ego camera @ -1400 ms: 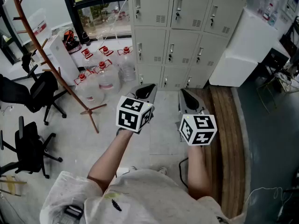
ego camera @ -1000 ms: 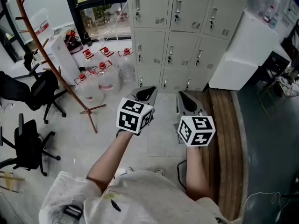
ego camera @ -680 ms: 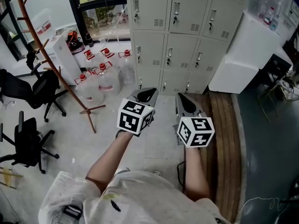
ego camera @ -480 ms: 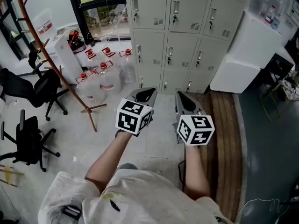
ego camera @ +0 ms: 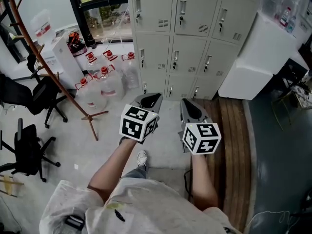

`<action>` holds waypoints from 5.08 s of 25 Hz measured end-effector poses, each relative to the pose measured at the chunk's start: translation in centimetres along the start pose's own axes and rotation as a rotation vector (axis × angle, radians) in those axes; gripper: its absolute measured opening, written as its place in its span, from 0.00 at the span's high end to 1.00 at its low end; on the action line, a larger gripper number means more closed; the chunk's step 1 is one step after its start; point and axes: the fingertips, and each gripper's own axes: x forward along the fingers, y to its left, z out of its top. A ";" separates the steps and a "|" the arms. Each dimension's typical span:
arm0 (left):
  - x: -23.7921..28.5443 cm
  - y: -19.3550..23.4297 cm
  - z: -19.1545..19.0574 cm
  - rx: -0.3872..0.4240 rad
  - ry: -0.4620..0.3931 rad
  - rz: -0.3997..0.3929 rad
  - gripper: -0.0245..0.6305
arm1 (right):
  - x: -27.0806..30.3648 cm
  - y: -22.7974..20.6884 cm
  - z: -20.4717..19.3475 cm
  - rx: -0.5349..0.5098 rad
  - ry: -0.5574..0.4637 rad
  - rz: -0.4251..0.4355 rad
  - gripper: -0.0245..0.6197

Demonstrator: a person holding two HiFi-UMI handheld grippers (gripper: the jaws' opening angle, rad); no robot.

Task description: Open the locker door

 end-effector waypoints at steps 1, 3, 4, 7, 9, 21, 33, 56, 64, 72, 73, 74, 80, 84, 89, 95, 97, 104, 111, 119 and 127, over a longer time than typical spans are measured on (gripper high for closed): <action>0.7 0.4 0.0 -0.001 -0.001 -0.007 0.95 | 0.7 -0.5 0.0 -0.001 0.003 -0.006 0.97; 2.4 1.5 0.3 -0.004 -0.006 -0.018 0.95 | 2.4 -1.4 0.2 -0.006 0.005 -0.018 0.97; 3.2 2.2 0.5 -0.005 -0.009 -0.023 0.95 | 3.3 -1.8 0.4 -0.010 0.006 -0.023 0.97; 5.6 4.5 1.3 -0.011 -0.018 -0.039 0.95 | 6.3 -2.7 0.9 -0.017 0.011 -0.039 0.97; 7.0 6.3 2.0 -0.016 -0.021 -0.051 0.95 | 8.4 -3.0 1.4 -0.018 0.017 -0.049 0.97; 12.3 15.3 4.2 -0.059 -0.036 -0.132 0.95 | 18.6 -3.0 3.4 -0.028 0.056 -0.108 0.97; 14.5 21.0 4.4 -0.071 -0.039 -0.190 0.95 | 25.5 -1.7 4.6 -0.012 0.057 -0.128 0.97; 26.0 22.7 7.1 -0.022 -0.030 -0.179 0.95 | 32.7 -11.9 6.7 0.014 -0.043 -0.112 0.97; 32.7 23.3 9.7 -0.028 -0.031 -0.138 0.95 | 36.7 -18.1 8.9 0.032 -0.062 -0.064 0.97; 37.1 23.7 11.1 -0.011 -0.015 -0.093 0.95 | 39.6 -23.1 11.3 0.182 -0.142 0.002 0.97; 37.5 23.9 11.3 -0.009 -0.014 -0.084 0.95 | 40.0 -23.6 11.7 0.199 -0.154 0.013 0.97; 37.9 24.1 11.5 -0.007 -0.014 -0.076 0.95 | 40.3 -24.0 12.0 0.215 -0.164 0.025 0.97; 40.7 24.7 12.3 -0.003 -0.015 -0.037 0.95 | 42.7 -26.2 12.5 0.298 -0.180 0.105 0.97; 42.4 25.3 12.9 -0.006 -0.023 -0.003 0.95 | 44.4 -27.5 12.7 0.353 -0.176 0.142 0.97; 44.0 26.6 13.4 -0.023 -0.033 0.045 0.95 | 46.4 -28.7 13.4 0.426 -0.173 0.183 0.97; 45.6 27.1 13.4 -0.025 -0.028 0.072 0.95 | 48.0 -30.0 14.3 0.534 -0.189 0.244 0.97; 45.9 27.5 13.3 -0.026 -0.024 0.083 0.95 | 48.5 -30.4 14.4 0.552 -0.192 0.252 0.97; 46.9 28.2 13.2 -0.031 -0.016 0.103 0.95 | 49.6 -30.8 14.8 0.618 -0.199 0.306 0.88; 47.6 29.2 12.8 -0.036 -0.008 0.117 0.95 | 51.0 -31.5 14.9 0.685 -0.200 0.315 0.84; 48.4 30.3 12.7 -0.051 -0.012 0.127 0.95 | 52.7 -32.0 14.5 0.817 -0.167 0.319 0.76; 48.5 31.1 12.6 -0.050 -0.008 0.138 0.95 | 53.7 -32.0 14.0 1.021 -0.162 0.353 0.86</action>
